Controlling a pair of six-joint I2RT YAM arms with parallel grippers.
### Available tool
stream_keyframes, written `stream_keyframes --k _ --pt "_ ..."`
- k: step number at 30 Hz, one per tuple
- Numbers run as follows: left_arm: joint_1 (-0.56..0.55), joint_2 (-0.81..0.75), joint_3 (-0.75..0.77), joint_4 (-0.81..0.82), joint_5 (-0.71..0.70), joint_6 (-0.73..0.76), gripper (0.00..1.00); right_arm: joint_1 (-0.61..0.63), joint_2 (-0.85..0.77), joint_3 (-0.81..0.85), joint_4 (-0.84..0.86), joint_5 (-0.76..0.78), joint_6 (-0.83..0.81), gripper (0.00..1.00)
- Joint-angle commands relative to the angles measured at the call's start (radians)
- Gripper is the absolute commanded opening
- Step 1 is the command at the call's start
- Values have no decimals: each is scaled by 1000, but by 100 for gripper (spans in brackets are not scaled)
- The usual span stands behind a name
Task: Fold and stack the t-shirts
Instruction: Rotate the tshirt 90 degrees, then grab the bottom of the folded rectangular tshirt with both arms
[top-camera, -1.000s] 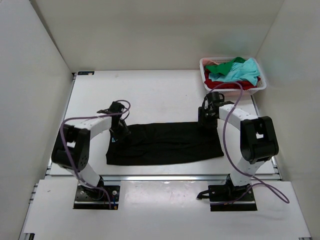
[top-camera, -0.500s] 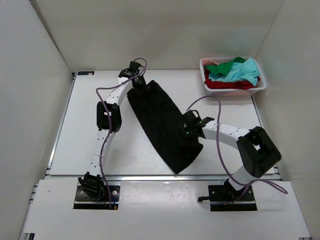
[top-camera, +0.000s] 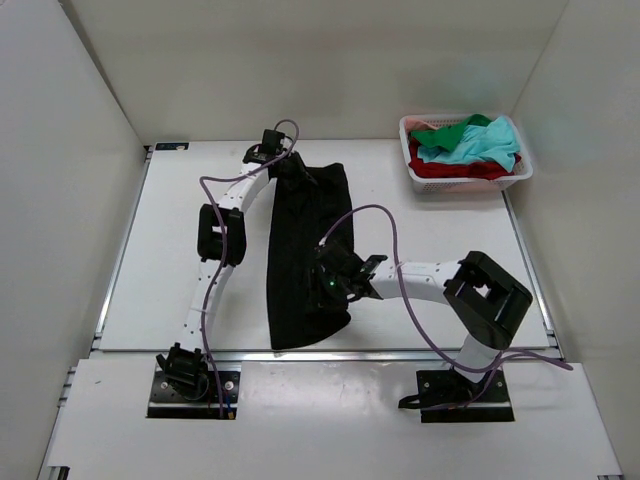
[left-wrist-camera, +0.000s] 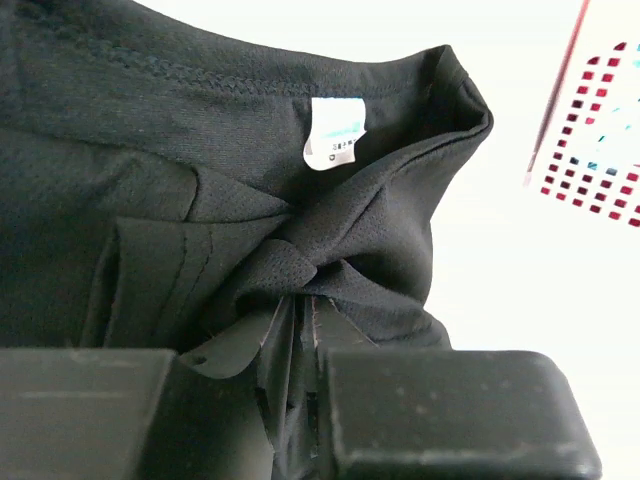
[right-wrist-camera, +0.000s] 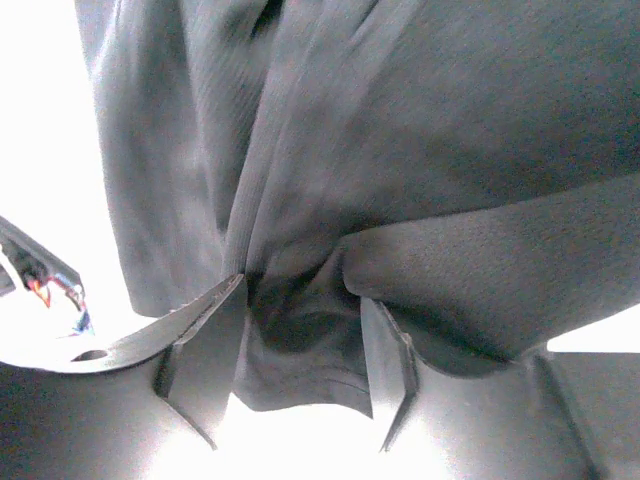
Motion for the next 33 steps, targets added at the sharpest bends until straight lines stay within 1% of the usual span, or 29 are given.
stream_keyframes --k 1,3,7,8,11,13,15,16,17,18,20,21,22,23,24,25,26,27,28,29,30,31,32,33 --pt "8 28 17 26 -65 -4 22 35 38 -19 -68 34 29 49" --pt "18 37 59 32 -113 -23 22 29 24 -24 -91 49 49 53" --pt "52 -21 -4 142 -141 -63 22 0 -24 -65 -100 75 41 55" --pt "60 -24 -1 160 -133 -79 22 -8 -37 -64 -84 69 34 55" --pt "74 -64 84 190 -76 -136 24 -29 -77 -18 -131 83 -25 55" --pt "75 -108 106 236 -3 -174 26 -25 -120 36 -172 97 -66 56" --pt "68 -180 62 256 40 -198 27 -26 -157 51 -212 111 -86 57" --pt "60 -240 22 259 57 -202 31 -38 -192 58 -233 124 -88 57" --pt "61 -290 -2 253 62 -189 33 -41 -211 53 -243 120 -85 57" --pt "48 -323 -56 235 70 -166 34 -55 -247 48 -267 132 -89 57" --pt "35 -454 -159 142 44 -105 35 -83 -307 26 -301 163 -109 57" --pt "31 -533 -258 102 34 -63 37 -109 -344 3 -333 177 -117 57" --pt "24 -577 -394 88 36 -41 38 -147 -373 -11 -341 175 -129 58" --pt "17 -677 -470 66 3 0 40 -168 -393 -45 -350 165 -150 58" --pt "12 -790 -638 59 -34 28 41 -232 -438 -83 -356 146 -167 57" --pt "6 -908 -820 58 -60 49 42 -259 -450 -102 -361 131 -175 58" --pt "-6 -962 -993 58 -105 55 44 -300 -468 -134 -364 120 -192 58" --pt "-12 -1069 -1076 57 -133 68 42 -317 -478 -161 -375 103 -204 58" --pt "-25 -1120 -1231 52 -150 80 42 -336 -490 -175 -373 98 -213 58" --pt "-44 -1218 -1377 45 -174 85 41 -330 -499 -186 -370 94 -223 58" --pt "-72 -1306 -1445 29 -220 85 41 -331 -499 -195 -364 94 -217 58" --pt "-84 -1393 -1574 31 -240 78 41 -308 -489 -194 -369 97 -216 59" --pt "-129 -1427 -1674 28 -266 63 44 -284 -479 -194 -369 92 -207 59" --pt "-147 -1494 -1723 43 -288 37 45 -270 -472 -194 -357 103 -195 59"
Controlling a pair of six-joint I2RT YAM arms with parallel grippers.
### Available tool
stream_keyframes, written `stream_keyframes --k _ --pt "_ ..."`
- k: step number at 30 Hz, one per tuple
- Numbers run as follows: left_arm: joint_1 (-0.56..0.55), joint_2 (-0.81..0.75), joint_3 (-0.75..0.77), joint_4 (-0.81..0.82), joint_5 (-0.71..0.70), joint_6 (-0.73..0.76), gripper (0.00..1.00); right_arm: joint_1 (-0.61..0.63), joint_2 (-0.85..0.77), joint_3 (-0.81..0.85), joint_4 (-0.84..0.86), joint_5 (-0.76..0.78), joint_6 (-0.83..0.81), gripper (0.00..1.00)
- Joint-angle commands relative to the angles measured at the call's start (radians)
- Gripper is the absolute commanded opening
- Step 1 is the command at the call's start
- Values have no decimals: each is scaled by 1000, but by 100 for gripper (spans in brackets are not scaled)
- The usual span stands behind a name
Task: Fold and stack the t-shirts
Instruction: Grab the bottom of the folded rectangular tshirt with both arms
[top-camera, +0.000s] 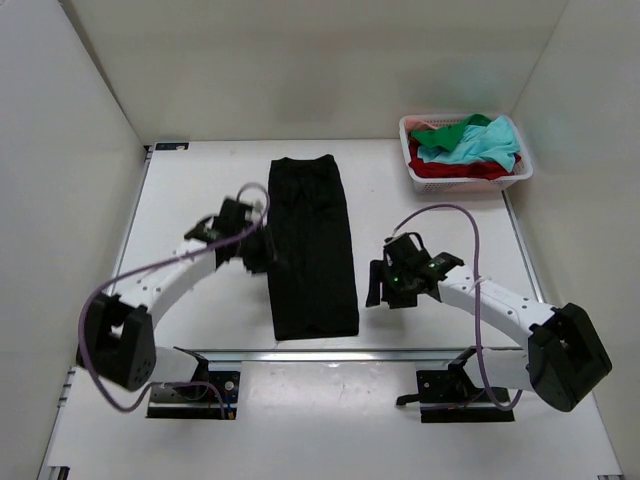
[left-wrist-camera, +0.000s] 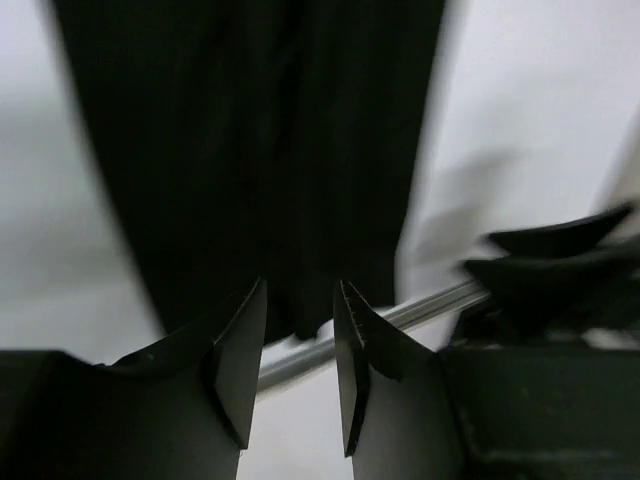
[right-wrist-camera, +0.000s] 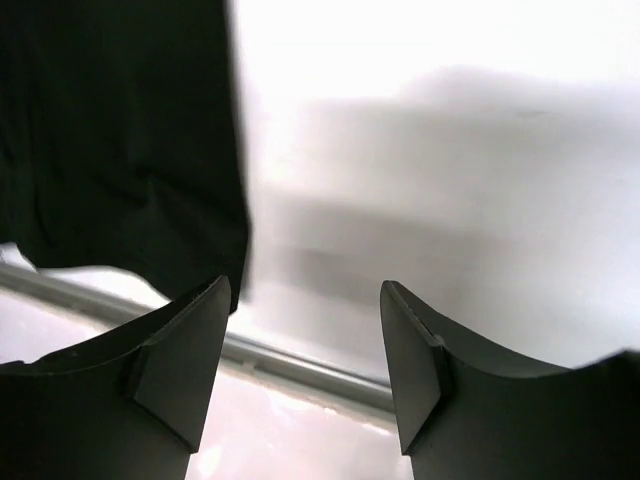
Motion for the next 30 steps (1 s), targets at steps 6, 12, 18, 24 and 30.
stream_keyframes --k 6,12,18,24,30 --pt "-190 -227 -406 -50 -181 -155 48 150 67 -27 86 -48 61 59" --pt "-244 -236 -459 -56 -248 -236 51 167 107 -64 134 -94 96 57" --pt "-300 -178 -461 31 -230 -272 53 190 145 -47 167 -112 102 49" --pt "-373 -127 -466 102 -212 -322 43 236 223 -26 183 -143 102 44" --pt "-366 -182 -504 44 -192 -296 0 259 199 -52 149 -206 84 0"
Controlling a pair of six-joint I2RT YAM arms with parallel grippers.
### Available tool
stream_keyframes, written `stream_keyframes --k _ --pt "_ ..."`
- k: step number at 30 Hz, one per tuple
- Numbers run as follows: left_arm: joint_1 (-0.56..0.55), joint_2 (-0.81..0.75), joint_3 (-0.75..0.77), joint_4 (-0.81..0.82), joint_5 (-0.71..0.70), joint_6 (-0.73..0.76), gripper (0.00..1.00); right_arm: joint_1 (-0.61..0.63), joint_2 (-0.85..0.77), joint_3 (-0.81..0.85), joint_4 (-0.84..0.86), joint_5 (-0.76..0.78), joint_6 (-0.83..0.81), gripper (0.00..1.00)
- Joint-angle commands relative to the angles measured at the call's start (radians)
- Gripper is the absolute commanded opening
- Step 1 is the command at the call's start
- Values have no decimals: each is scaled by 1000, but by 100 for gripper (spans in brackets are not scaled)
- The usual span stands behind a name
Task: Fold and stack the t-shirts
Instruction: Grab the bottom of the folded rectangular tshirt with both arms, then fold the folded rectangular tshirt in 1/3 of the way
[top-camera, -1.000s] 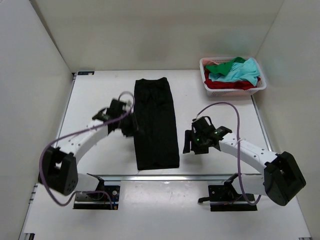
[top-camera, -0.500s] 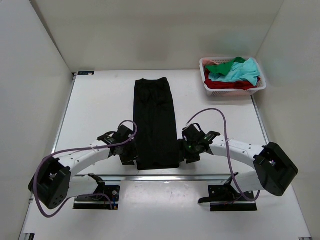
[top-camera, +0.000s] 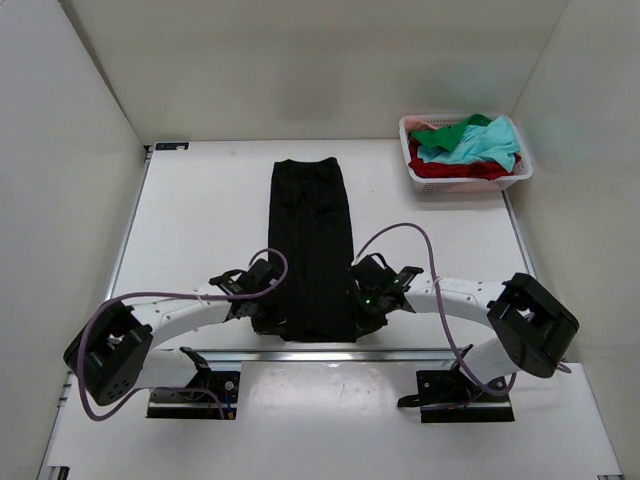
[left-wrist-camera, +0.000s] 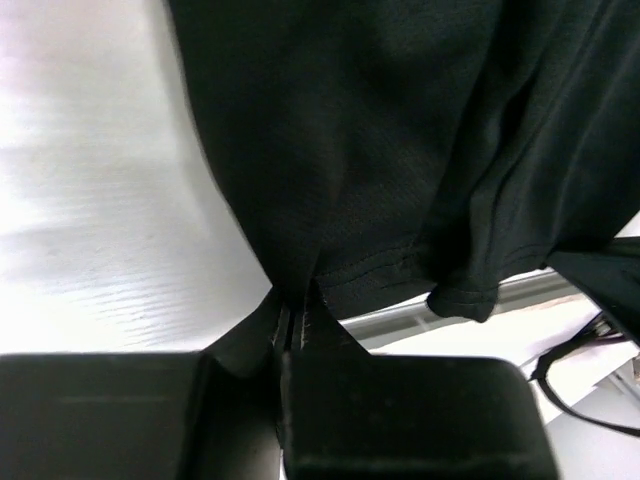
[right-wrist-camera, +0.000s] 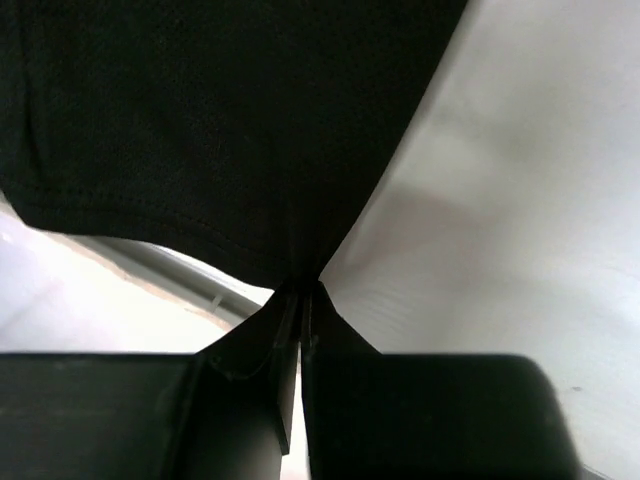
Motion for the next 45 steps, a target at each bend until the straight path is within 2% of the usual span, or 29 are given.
stream_keyframes --k 1,7,11,16,22,30,31,32,33,34,35,36,37,41,43,45 --pt "8 -63 -45 -29 17 7 0 17 -34 -19 -28 -55 -9 0" --pt "89 -195 -47 -99 74 30 0 -20 -106 47 -158 -103 -69 0" --pt "239 -153 89 -139 139 117 0 -125 -70 125 -210 -166 -144 0" --pt "355 78 331 -190 152 271 0 -233 80 353 -276 -180 -257 0" --pt "445 328 647 -213 172 342 0 -365 297 649 -345 -168 -334 0" --pt "511 613 911 -271 168 406 1 -445 627 1111 -416 -168 -367 0" --pt "520 629 936 -265 180 398 13 -455 668 1145 -425 -154 -362 4" --pt "533 650 957 -247 192 397 22 -468 708 1209 -430 -151 -351 13" --pt "548 672 967 -235 206 389 30 -475 723 1259 -424 -142 -333 18" --pt "557 684 982 -215 218 380 36 -489 745 1273 -413 -138 -324 26" --pt "566 684 985 -186 247 368 48 -500 751 1296 -404 -126 -289 37" --pt "585 684 984 -132 272 345 58 -511 745 1297 -375 -106 -276 41" --pt "585 674 967 -109 283 314 59 -521 730 1288 -349 -96 -261 46" --pt "599 620 904 -9 310 277 66 -538 650 1201 -327 -43 -259 46" --pt "599 569 855 -6 301 280 66 -528 602 1118 -321 -16 -270 46" --pt "588 527 751 -4 291 283 67 -514 514 956 -292 -10 -277 47"
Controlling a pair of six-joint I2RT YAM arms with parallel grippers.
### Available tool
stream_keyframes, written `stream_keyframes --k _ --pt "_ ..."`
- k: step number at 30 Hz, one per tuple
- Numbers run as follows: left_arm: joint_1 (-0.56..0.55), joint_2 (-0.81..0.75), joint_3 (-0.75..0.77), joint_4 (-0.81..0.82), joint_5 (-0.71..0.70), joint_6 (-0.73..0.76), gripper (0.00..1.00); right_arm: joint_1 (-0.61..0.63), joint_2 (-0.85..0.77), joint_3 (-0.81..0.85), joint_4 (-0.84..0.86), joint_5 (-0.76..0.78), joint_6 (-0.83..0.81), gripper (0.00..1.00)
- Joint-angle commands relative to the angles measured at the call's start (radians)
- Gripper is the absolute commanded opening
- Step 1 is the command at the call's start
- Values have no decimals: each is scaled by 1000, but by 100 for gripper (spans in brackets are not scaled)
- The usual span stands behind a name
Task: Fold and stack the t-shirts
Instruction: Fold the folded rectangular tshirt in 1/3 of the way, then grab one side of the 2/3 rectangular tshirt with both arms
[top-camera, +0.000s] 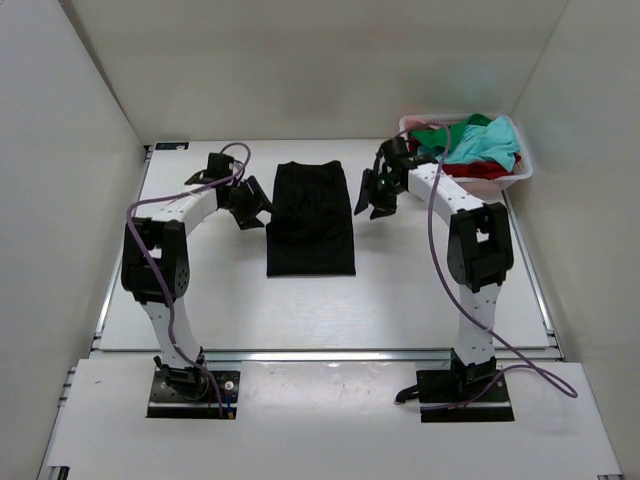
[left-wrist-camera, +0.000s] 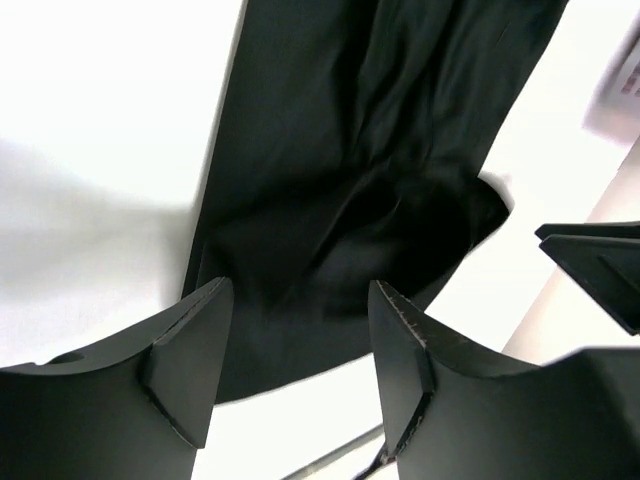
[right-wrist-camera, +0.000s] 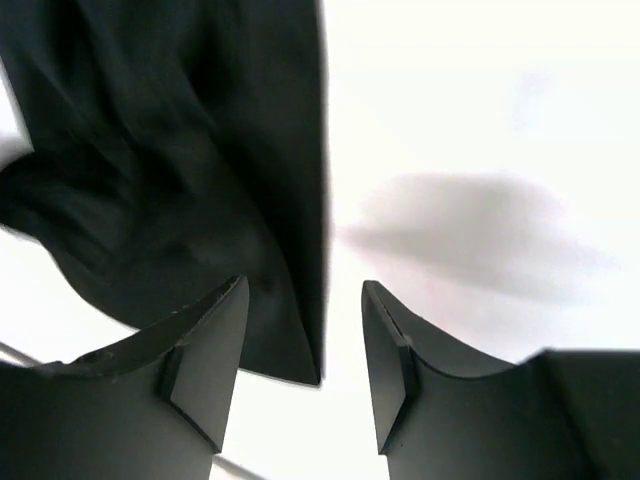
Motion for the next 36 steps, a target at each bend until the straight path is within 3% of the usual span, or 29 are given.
stream_keyframes --k 1,5,8,15,22,24,26,27,32,36 --pt "-23 -154 -120 41 17 -8 69 39 -160 -197 49 37 2 47" --pt "-29 -296 -329 51 -47 -24 69 77 -296 -432 140 6 28 51" --pt "-52 -360 -427 32 -114 -21 69 101 -338 -519 159 -11 40 51" --pt "-129 -374 -490 30 -228 -54 70 161 -294 -544 200 -11 62 51" --pt "-203 -272 -481 130 -276 -125 68 218 -206 -503 165 26 78 51" --pt "-215 -238 -461 124 -279 -127 59 227 -194 -503 172 23 80 45" --pt "-220 -222 -459 136 -253 -136 12 235 -182 -492 152 20 75 16" --pt "-220 -224 -469 134 -250 -145 2 227 -177 -480 127 14 74 0" --pt "-204 -365 -415 58 -251 -140 0 191 -309 -403 57 32 61 0" --pt "-203 -489 -450 -10 -230 -124 0 183 -405 -486 36 3 51 0"
